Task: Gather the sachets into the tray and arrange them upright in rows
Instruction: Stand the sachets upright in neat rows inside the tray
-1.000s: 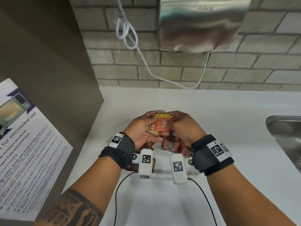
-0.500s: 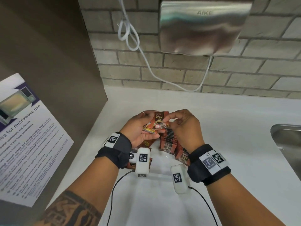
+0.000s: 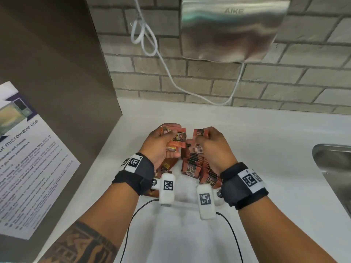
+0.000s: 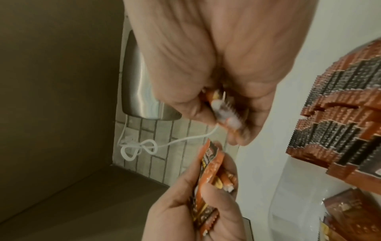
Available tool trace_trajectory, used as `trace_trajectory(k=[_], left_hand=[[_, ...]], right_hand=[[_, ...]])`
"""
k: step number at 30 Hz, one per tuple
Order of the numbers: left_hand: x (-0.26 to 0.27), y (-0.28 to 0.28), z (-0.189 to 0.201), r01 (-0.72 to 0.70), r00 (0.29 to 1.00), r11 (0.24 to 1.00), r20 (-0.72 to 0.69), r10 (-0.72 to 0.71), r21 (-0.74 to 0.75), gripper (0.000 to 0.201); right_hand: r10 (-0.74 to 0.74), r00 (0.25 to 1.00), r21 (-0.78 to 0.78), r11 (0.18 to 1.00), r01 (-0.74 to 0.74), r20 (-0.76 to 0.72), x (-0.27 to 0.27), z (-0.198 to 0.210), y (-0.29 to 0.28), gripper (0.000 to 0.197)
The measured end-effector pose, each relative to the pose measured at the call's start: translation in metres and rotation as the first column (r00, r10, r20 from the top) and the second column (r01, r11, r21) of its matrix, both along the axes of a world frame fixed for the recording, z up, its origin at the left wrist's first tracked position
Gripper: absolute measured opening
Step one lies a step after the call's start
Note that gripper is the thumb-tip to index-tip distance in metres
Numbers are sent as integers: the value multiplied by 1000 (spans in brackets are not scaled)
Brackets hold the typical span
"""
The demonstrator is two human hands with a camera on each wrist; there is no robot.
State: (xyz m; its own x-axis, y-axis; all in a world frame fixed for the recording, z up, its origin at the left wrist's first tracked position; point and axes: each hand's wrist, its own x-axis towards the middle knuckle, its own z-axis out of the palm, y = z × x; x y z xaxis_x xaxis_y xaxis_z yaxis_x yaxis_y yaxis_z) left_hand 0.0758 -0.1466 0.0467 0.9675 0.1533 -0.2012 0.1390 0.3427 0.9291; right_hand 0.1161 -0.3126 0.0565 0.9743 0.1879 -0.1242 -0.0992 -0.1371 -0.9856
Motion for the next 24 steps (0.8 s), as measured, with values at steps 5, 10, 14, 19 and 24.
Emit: trace_trajectory(k=[5,10,14,19,24], left_hand=[[3,8,0,-26,998,999,57,28,-40,20],[1,14,1,19,999,1000,51,-18,-19,25],[-2,15,1,67,995,996,65,-71,57,37],[0,5,1,83,993,996,77,-84,21,27],[0,6,7,88,993,973,-58,-102,-211,17]], right_hand=[[55,996,106,993,-47,-72,-8,-2,16,21],[-5,998,118,993,13,-67,-6,2,27,34],[-98,993,224,969,109,-60,0,6,30,31],[-11,994,311,949,45,-109,-8,3,41,36],[-25,985,361,929,86,-169,-4,1,33,24]])
